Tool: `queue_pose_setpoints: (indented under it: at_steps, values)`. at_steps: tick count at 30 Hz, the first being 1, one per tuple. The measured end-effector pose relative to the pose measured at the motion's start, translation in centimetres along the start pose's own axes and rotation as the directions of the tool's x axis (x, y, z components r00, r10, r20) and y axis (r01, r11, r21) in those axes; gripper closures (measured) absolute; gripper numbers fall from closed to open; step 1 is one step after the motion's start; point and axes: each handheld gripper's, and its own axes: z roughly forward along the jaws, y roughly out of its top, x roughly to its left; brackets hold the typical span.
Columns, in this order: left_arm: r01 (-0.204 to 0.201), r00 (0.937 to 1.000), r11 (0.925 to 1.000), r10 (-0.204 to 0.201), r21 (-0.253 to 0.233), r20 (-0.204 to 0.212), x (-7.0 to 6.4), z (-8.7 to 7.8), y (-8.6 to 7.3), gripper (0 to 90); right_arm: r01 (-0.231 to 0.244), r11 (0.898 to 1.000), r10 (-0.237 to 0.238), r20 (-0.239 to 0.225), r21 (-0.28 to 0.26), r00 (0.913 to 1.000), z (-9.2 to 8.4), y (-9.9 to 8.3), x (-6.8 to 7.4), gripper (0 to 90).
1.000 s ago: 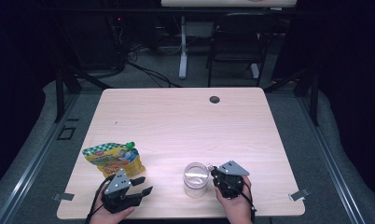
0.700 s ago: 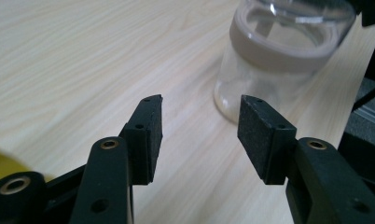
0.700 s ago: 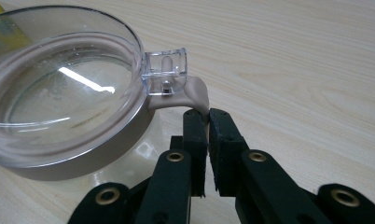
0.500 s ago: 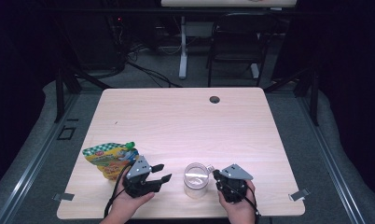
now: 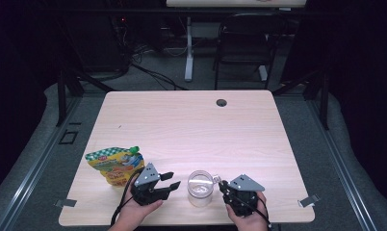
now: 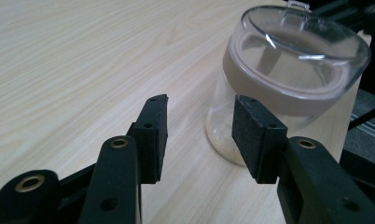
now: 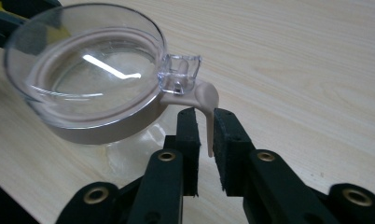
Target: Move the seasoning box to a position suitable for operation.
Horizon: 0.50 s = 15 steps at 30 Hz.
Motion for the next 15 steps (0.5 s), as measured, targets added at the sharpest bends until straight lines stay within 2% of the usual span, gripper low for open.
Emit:
queue_pose_setpoints:
  at_steps: [1, 3, 4, 5, 6, 7, 9, 12, 13, 15]
  values:
    - [0.001, 1.0000, 1.0000, -0.001, 0.000, 0.000, 0.0, 0.0, 0.0, 57.9, 0.004, 1.000, -0.004, -0.028, 0.004, 0.9996, -0.6, 0.6, -0.3, 76.6]
    - [0.005, 1.0000, 1.0000, -0.005, -0.004, 0.001, 0.0, -0.1, 0.1, 58.7, -0.002, 1.000, 0.002, -0.032, 0.003, 0.9995, -0.8, 0.8, -0.4, 75.5]
    - [0.021, 0.9997, 0.9997, -0.021, -0.011, 0.009, 0.0, -0.2, 0.2, 59.4, -0.011, 1.000, 0.011, -0.040, -0.009, 0.9991, -1.0, 1.0, -0.5, 73.7]
    - [0.033, 0.9993, 0.9993, -0.033, -0.017, 0.018, 0.1, -0.3, 0.2, 60.3, -0.045, 0.999, 0.044, -0.058, -0.019, 0.9974, -1.3, 1.7, -0.6, 71.4]
    - [0.043, 0.9988, 0.9988, -0.042, -0.024, 0.025, 0.1, -0.3, 0.3, 60.3, -0.045, 0.999, 0.044, -0.058, -0.019, 0.9974, -1.3, 1.7, -0.6, 71.4]
    - [0.044, 0.9988, 0.9987, -0.043, -0.026, 0.025, 0.1, -0.4, 0.3, 61.3, -0.051, 0.997, 0.049, -0.047, -0.050, 0.9977, -1.2, 2.3, -0.7, 71.2]
    - [0.041, 0.9990, 0.9990, -0.041, -0.019, 0.020, 0.0, -0.4, 0.4, 62.5, -0.051, 0.997, 0.049, -0.041, -0.062, 0.9980, -0.9, 3.0, -0.9, 70.8]
    - [0.045, 0.9987, 0.9989, -0.044, -0.014, 0.023, 0.0, -0.4, 0.3, 63.0, -0.064, 0.994, 0.060, -0.042, -0.092, 0.9973, -0.6, 3.2, -1.1, 69.8]
    - [0.039, 0.9991, 0.9992, -0.039, -0.007, 0.019, 0.1, -0.4, 0.2, 65.0, -0.087, 0.988, 0.083, -0.040, -0.130, 0.9958, -0.3, 2.9, -1.6, 69.3]
    - [0.044, 0.9987, 0.9990, -0.044, -0.005, 0.027, 0.2, -0.4, 0.1, 66.2, -0.095, 0.985, 0.090, -0.046, -0.141, 0.9949, -0.3, 2.7, -1.8, 69.3]
